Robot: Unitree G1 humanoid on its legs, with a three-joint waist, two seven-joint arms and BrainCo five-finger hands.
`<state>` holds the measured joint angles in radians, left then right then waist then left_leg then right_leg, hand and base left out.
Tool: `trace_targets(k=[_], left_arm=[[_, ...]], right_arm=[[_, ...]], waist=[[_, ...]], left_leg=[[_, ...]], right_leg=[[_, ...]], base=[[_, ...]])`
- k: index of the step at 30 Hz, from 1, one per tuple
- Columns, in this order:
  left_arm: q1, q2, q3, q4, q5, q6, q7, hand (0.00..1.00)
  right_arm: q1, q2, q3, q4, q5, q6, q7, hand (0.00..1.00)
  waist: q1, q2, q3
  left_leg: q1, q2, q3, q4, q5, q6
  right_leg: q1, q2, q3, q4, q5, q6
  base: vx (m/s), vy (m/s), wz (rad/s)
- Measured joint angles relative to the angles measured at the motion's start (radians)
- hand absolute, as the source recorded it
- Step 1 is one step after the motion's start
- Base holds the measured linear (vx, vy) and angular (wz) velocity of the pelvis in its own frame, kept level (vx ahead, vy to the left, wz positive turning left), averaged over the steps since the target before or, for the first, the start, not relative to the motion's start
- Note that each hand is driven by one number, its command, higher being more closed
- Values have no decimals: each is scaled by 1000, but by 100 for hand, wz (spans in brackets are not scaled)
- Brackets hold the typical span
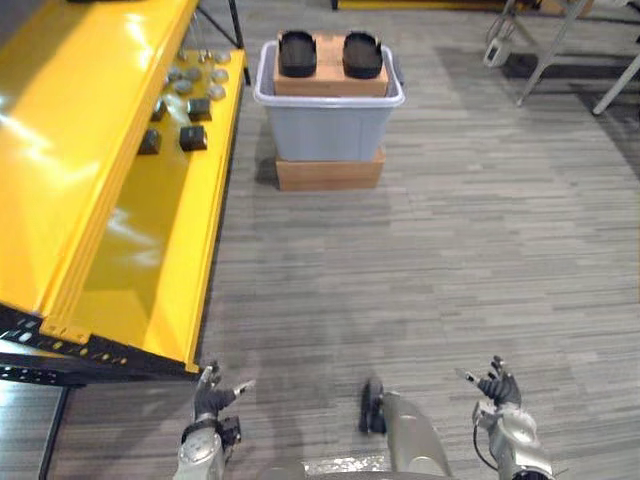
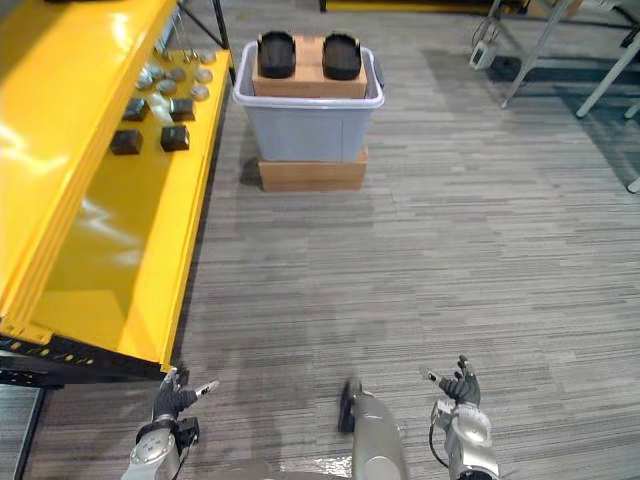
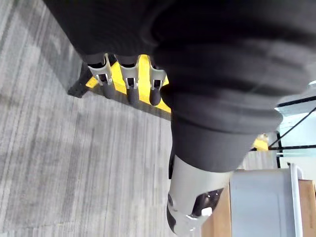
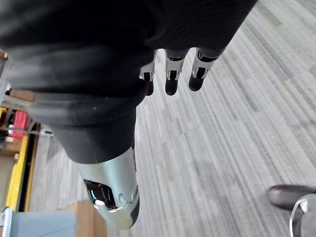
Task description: Walk over and take plastic housings, then place them on the shelf
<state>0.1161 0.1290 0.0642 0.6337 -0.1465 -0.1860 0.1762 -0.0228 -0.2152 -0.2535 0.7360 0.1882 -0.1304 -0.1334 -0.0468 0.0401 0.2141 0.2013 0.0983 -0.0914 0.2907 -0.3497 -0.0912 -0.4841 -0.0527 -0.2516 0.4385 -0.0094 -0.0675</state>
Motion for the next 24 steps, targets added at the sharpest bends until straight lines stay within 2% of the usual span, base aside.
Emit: trace_targets(k=[1, 2, 3, 4, 5, 6, 7, 9, 10, 12, 13, 14, 15, 16, 17, 18, 19, 20, 21, 22, 23, 24], left_arm=[[-11, -1, -3, 1, -1, 0, 0, 0], [-15, -6, -2, 4, -1, 0, 0, 0], [-4, -12, -2, 5, -1, 0, 0, 0], [1, -12, -3, 4, -1, -1, -1, 0], [6, -8, -2, 5, -1, 0, -1, 0], [12, -9, -4, 4, -2, 1, -1, 0], [16, -12, -5, 4, -2, 1, -2, 0], [24, -22, -5, 2, -15, 2, -1, 0], [25, -29, -4, -3, -21, 2, -1, 0], [31, -31, -3, -7, -23, 2, -1, 0], [37, -39, 2, -10, -36, 2, -1, 0], [40, -50, 7, -16, -38, 2, -1, 0], [37, -52, 7, -15, -38, 3, -1, 0], [40, -50, 10, -15, -38, 3, 1, 0], [42, -51, 12, -15, -38, 3, 1, 0], [36, -51, 12, -14, -38, 4, 0, 0], [28, -56, 8, -15, -38, 4, 0, 0], [29, -57, 8, -12, -38, 4, -1, 0], [31, -54, 8, -11, -39, 4, 0, 0], [28, -44, 5, -4, -39, 4, 0, 0], [18, -40, 4, 3, -39, 6, 0, 0], [17, -36, 5, 4, -39, 6, 0, 0]], right_arm=[[-6, 2, 2, -5, 0, 0, 1, 0], [-7, 1, 21, -6, 2, 0, 1, 0], [-8, 2, 54, -7, 4, 0, 1, 0], [-9, 5, 70, -8, 6, -1, 1, 0], [-15, 22, 87, -8, 11, -10, 1, 0], [-19, 33, 96, -9, 18, -21, 1, 0], [-20, 37, 96, -9, 20, -23, 0, 0], [-25, 36, 94, -10, 27, -22, -2, 0], [-30, 31, 94, 3, 28, -19, -3, 0], [-33, 31, 92, 16, 29, -18, -3, 0], [-36, 30, 82, 32, 29, -18, -7, 0], [-37, 29, 69, 37, 28, -17, -19, 0], [-39, 29, 65, 42, 28, -17, -23, 0], [-39, 32, 69, 56, 27, -16, -28, 0], [-36, 37, 73, 56, 27, -16, -29, 0], [-32, 40, 72, 57, 27, -16, -29, 0], [-27, 41, 66, 58, 25, -16, -28, 0], [-23, 49, 52, 74, 25, -16, -27, 0], [-13, 56, 43, 77, 25, -15, -25, 0], [12, 69, 31, 75, 25, -15, -18, 0], [29, 73, 31, 74, 24, -15, -16, 0], [38, 80, 37, 74, 24, -10, -15, 0]], waist=[[-4, 3, 2], [-4, 13, 7], [6, 19, 14], [8, 23, 16], [13, 19, 27], [36, 7, 35], [42, -2, 38], [62, -9, 42], [70, -10, 45], [89, -16, 59], [95, -11, 59], [102, -1, 59], [111, 10, 59], [120, -3, 54], [117, -23, 43], [115, -34, 41], [116, -42, 37], [116, -48, 37], [116, -54, 36], [107, -64, 35], [101, -66, 34], [87, -66, 34]], left_leg=[[-31, 1, -3, 86, 47, -19], [-87, 5, -11, 261, 146, -23], [-162, 26, -12, 478, 320, -37], [-208, 43, -6, 599, 315, -34], [-297, 79, 34, 811, 267, 9], [-372, 94, 79, 913, 218, 43], [-412, 91, 100, 928, 201, 55], [-525, 56, 143, 850, 152, 59], [-585, 19, 151, 711, 130, 60], [-617, -38, 152, 405, 137, 55], [-609, -68, 145, 143, 189, 32], [-602, -75, 145, -58, 251, 33], [-604, -77, 146, -91, 296, 41], [-595, -92, 152, -84, 397, 78], [-586, -121, 157, -85, 462, 142], [-588, -137, 164, -69, 451, 162], [-585, -153, 173, -33, 406, 177], [-552, -171, 175, -4, 358, 189], [-523, -182, 174, 2, 332, 195], [-462, -208, 159, 16, 282, 209], [-418, -224, 144, 32, 247, 217], [-349, -235, 132, 32, 221, 221]], right_leg=[[14, 3, -12, 22, -40, -14], [78, 23, -23, 4, -80, -24], [181, 58, -21, -63, -100, -31], [236, 80, -20, -99, -104, -36], [339, 112, -8, -168, -109, -44], [427, 126, 14, -225, -111, -49], [468, 127, 26, -256, -112, -49], [559, 125, 53, -345, -113, -48], [596, 120, 70, -382, -118, -44], [652, 104, 91, -413, -143, -28], [690, 100, 96, -441, -156, -13], [724, 108, 105, -466, -179, 6], [737, 108, 114, -468, -193, 16], [767, 92, 126, -466, -217, 47], [773, 61, 117, -441, -234, 74], [764, 43, 118, -409, -242, 87], [722, 14, 123, -295, -250, 100], [672, -12, 126, -108, -247, 117], [639, -27, 127, 16, -233, 148], [550, -66, 148, 286, -157, 230], [482, -95, 163, 486, -143, 224], [403, -130, 156, 658, -164, 187]], base=[[707, -319, 18], [749, -334, 11], [641, -273, 3], [611, -229, -15], [553, -183, -31], [532, -171, -36], [500, -148, -37], [419, -85, -27], [445, -10, -32], [506, 47, -35], [591, 114, -28], [590, 135, -26], [516, 156, -32], [571, 168, -16], [596, 172, -4], [618, 176, 14], [582, 189, 9], [587, 190, 7], [585, 182, 24], [599, 156, 40], [696, 159, 56], [559, 113, 46]])
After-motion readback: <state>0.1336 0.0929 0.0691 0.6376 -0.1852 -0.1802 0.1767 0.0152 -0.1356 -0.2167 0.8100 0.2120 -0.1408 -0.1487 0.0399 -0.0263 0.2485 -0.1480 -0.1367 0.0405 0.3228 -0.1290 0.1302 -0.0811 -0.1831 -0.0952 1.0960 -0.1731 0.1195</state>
